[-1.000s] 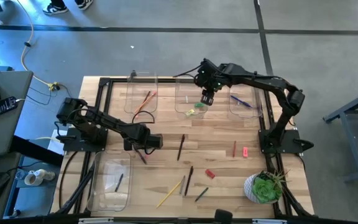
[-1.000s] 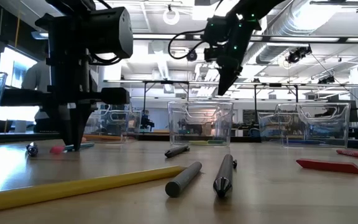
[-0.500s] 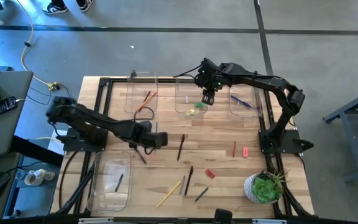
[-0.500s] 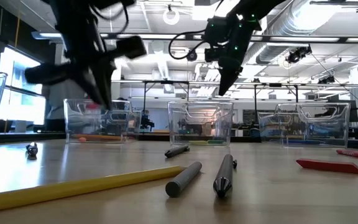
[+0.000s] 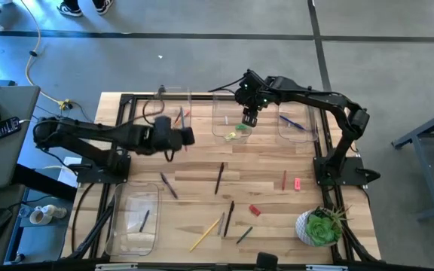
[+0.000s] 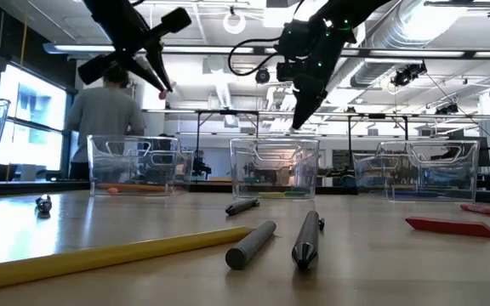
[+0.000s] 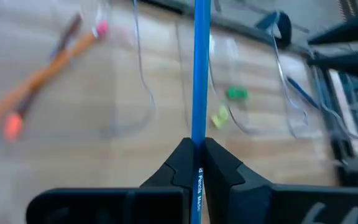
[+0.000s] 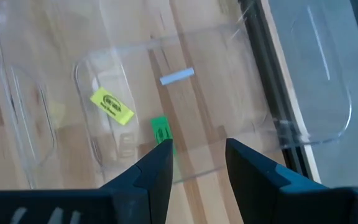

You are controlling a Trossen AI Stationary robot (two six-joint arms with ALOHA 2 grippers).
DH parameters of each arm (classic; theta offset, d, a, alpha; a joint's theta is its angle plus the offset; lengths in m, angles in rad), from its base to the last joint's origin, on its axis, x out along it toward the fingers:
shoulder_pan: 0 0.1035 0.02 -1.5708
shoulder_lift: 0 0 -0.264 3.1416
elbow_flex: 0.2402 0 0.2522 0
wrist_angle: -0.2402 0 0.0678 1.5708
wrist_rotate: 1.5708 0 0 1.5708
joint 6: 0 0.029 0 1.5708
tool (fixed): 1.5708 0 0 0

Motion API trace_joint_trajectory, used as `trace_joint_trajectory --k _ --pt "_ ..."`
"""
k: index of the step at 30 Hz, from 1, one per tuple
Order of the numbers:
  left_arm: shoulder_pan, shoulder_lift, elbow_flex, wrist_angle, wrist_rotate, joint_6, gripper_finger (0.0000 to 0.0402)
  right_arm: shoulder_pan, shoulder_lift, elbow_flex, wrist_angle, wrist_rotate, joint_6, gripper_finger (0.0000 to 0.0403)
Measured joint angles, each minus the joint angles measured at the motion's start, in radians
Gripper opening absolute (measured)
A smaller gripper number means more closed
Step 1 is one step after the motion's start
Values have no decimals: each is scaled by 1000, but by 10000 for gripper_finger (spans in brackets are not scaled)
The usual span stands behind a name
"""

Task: Sort crayons/erasers/pens/pencils in bins
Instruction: Put the blue pencil into the top left transparent bin

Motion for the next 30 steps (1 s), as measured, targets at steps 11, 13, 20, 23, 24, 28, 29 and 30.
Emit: trace_joint_trajectory --k 11,13,20,23,24,28,29,30 --pt "344 -17 0 38 113 503 1 1 0 0 102 -2 167 139" --pt "411 -9 0 37 169 597 0 1 0 0 116 -2 210 139" --pt "600 61 0 8 332 854 0 1 0 0 170 -2 363 139" --pt "648 108 0 4 387 923 0 1 0 0 169 -3 425 139" --pt "661 123 0 3 410 943 0 1 0 0 169 -3 449 139" --pt "691 176 0 2 463 1008 0 1 0 0 169 -3 526 139" --pt "696 187 0 2 470 1021 0 1 0 0 169 -3 545 139" --pt "700 198 0 2 473 1031 0 3 0 0 169 -4 560 139"
